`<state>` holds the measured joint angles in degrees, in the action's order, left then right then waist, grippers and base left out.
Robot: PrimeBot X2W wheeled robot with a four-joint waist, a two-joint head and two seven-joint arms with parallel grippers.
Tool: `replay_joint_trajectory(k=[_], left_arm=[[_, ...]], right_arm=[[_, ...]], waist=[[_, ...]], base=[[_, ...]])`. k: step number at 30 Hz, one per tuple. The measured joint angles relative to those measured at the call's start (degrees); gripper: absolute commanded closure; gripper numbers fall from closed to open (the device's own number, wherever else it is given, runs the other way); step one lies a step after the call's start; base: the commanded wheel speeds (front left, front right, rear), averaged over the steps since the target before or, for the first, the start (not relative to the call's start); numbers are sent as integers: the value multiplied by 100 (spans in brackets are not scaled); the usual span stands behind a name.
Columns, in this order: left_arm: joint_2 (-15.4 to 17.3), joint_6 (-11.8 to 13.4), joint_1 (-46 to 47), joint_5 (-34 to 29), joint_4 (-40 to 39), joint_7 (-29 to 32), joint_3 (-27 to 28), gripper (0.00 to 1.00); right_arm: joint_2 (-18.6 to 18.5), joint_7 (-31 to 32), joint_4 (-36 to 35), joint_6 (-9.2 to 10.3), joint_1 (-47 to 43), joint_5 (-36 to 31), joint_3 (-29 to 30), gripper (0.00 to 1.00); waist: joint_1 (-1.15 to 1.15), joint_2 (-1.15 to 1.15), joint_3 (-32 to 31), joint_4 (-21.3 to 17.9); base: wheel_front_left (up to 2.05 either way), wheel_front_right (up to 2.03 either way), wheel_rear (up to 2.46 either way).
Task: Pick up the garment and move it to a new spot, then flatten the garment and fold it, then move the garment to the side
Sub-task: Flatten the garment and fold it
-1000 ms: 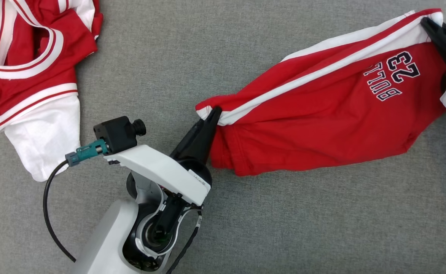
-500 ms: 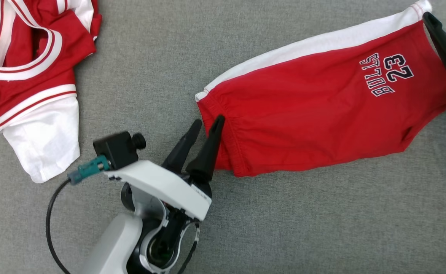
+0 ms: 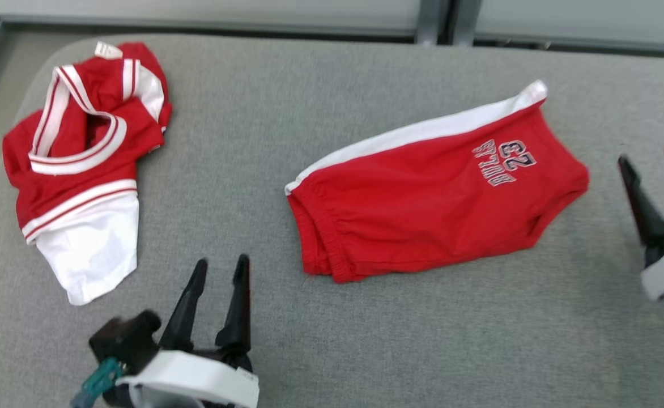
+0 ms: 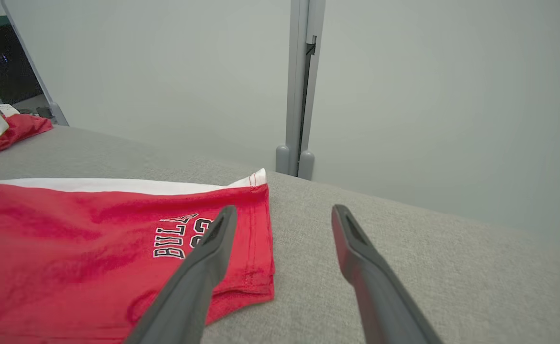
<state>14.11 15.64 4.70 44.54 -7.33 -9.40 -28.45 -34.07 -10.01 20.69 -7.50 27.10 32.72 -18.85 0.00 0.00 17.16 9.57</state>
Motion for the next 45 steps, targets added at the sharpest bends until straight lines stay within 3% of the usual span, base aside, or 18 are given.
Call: replay_joint_trajectory(k=[5, 9, 13, 19, 29, 36, 42, 43, 44, 45], left_arm=[[24, 204, -589, -243, 146, -430, 230, 0], [88, 215, -844, -709, 131, -535, 314, 0], [-37, 190, -928, -865, 90, -552, 411, 0], [-428, -192, -775, -1307, 67, -559, 476, 0], [-949, -616, -522, -1749, 336, -559, 591, 0], [-1096, -790, -506, -1790, 416, -560, 728, 0], [-1122, -857, -506, -1807, 469, -560, 784, 0], [-1123, -860, -506, -1806, 490, -560, 802, 0], [-1124, -860, -506, -1800, 499, -560, 809, 0], [-1124, -860, -508, -1782, 508, -560, 816, 0]], right_arm=[[577, -194, -22, 0, -949, -449, 387, 0], [805, 11, -193, 0, -1191, -581, 616, 0], [827, 333, -332, 0, -1139, -579, 713, 0], [705, 1181, -293, 0, -296, -532, 872, 0], [530, 2079, 400, 0, 640, -664, 849, 0], [541, 2368, 810, 0, 784, -800, 1038, 0], [613, 2702, 890, 0, 874, -792, 1056, 0], [632, 2785, 862, 0, 864, -734, 996, 2], [645, 2847, 820, 0, 842, -673, 938, 58], [661, 2875, 783, 0, 819, -617, 910, 99]], waist=[[0, 0, -516, -225], [0, 0, -754, -418], [0, 0, -698, -383], [0, 0, -246, -67], [0, 0, 480, 606], [0, 0, 745, 964], [0, 0, 769, 985], [0, 0, 752, 969], [0, 0, 733, 947], [0, 0, 714, 915]], base=[[0, 0, 0], [0, 0, 0], [0, 0, 0], [0, 0, 0], [0, 0, 0], [0, 0, 0], [0, 0, 0], [0, 0, 0], [0, 0, 0], [0, 0, 0]])
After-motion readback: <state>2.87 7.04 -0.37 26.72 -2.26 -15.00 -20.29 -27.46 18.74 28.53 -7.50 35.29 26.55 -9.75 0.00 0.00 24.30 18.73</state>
